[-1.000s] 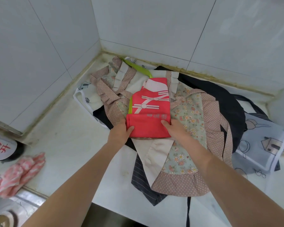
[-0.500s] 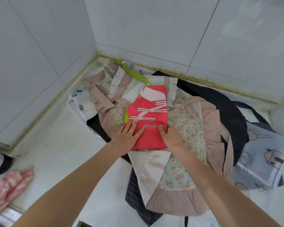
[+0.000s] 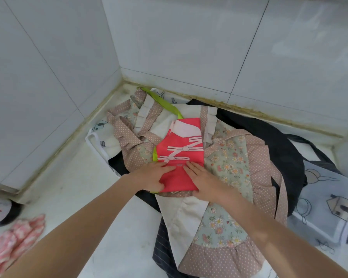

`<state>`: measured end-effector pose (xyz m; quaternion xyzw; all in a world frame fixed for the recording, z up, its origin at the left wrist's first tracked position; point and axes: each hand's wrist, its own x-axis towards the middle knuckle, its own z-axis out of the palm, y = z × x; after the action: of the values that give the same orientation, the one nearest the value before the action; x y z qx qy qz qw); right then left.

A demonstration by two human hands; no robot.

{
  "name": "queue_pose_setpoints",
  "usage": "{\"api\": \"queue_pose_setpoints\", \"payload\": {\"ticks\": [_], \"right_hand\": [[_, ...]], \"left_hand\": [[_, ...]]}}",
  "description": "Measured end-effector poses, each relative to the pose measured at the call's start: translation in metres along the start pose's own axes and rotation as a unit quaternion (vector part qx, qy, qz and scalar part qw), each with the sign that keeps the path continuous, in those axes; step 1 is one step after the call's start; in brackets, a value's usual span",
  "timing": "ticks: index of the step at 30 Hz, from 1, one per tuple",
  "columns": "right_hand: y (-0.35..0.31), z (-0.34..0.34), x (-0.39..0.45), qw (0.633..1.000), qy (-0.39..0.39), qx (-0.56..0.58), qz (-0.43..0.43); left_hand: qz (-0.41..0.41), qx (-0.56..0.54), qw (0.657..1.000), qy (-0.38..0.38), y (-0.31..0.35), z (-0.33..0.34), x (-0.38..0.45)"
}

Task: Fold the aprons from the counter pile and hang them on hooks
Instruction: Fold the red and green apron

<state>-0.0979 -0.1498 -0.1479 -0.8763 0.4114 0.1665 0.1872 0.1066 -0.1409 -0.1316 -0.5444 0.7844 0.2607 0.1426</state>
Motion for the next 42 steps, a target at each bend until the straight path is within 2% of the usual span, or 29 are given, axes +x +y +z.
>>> {"api": "queue_pose_setpoints", "payload": {"ticks": [3,5,9,10,13,14,15,16,20,22,23,24,26,28,30,32,34,37,40,42], "right_hand": [[0.003,-0.014,0.003,0.991,0.017,0.133,-0.005],[0.005,-0.027,0.001,0.978,0.018,0.206,-0.004],[0.015,-0.05,0.003,0.943,-0.039,0.327,0.049],[0.02,-0.051,0.005,0.923,-0.047,0.376,0.075],[0.028,-0.047,0.012,0.842,-0.048,0.513,0.158],[0.03,-0.045,0.016,0.824,-0.035,0.536,0.182],[0.03,-0.043,0.02,0.817,-0.018,0.541,0.2],[0.028,-0.041,0.023,0.816,0.002,0.538,0.214],[0.025,-0.026,0.034,0.825,0.116,0.509,0.217],[0.022,-0.022,0.034,0.822,0.151,0.506,0.212],[0.02,-0.019,0.034,0.832,0.166,0.48,0.225],[0.016,-0.019,0.032,0.858,0.184,0.412,0.246],[0.004,-0.02,0.025,0.918,0.243,0.166,0.264],[-0.008,-0.015,0.021,0.942,0.293,-0.014,0.165],[-0.014,-0.01,0.018,0.972,0.196,-0.071,0.104],[-0.011,-0.006,0.02,0.984,0.079,-0.107,0.121],[-0.009,-0.01,0.026,0.982,0.044,-0.127,0.132],[-0.01,-0.018,0.034,0.986,0.03,-0.108,0.12],[-0.004,-0.036,0.032,0.995,0.04,-0.042,0.085],[0.002,-0.06,0.022,0.994,0.059,0.069,0.062]], "left_hand": [[0.039,-0.091,0.989,0.112,-0.01,-0.01,0.005],[0.052,-0.181,0.974,0.129,-0.01,-0.012,0.009],[-0.004,-0.27,0.963,-0.024,-0.016,-0.011,0.015],[-0.024,-0.335,0.941,-0.045,-0.018,-0.013,0.016],[-0.071,-0.595,0.8,-0.025,-0.031,-0.019,0.018],[-0.082,-0.637,0.766,-0.006,-0.036,-0.019,0.018],[-0.091,-0.655,0.75,0.007,-0.039,-0.018,0.018],[-0.092,-0.646,0.758,0.016,-0.04,-0.016,0.017],[-0.089,-0.517,0.848,0.076,-0.046,-0.001,0.023],[-0.094,-0.475,0.871,0.08,-0.046,-0.001,0.026],[-0.102,-0.466,0.875,0.078,-0.046,-0.001,0.028],[-0.107,-0.475,0.871,0.071,-0.045,-0.001,0.03],[-0.12,-0.501,0.856,0.051,-0.047,0.001,0.037],[-0.123,-0.489,0.862,0.056,-0.049,0.003,0.041],[-0.12,-0.353,0.92,0.12,-0.049,0.007,0.044],[-0.093,-0.147,0.959,0.222,-0.039,0.01,0.037],[-0.005,0.002,0.956,0.293,-0.031,0.013,0.028],[0.1,0.142,0.945,0.278,-0.034,0.019,0.024],[0.099,0.133,0.949,0.268,-0.036,0.009,0.022],[0.111,0.043,0.959,0.258,-0.034,-0.008,0.019]]}}
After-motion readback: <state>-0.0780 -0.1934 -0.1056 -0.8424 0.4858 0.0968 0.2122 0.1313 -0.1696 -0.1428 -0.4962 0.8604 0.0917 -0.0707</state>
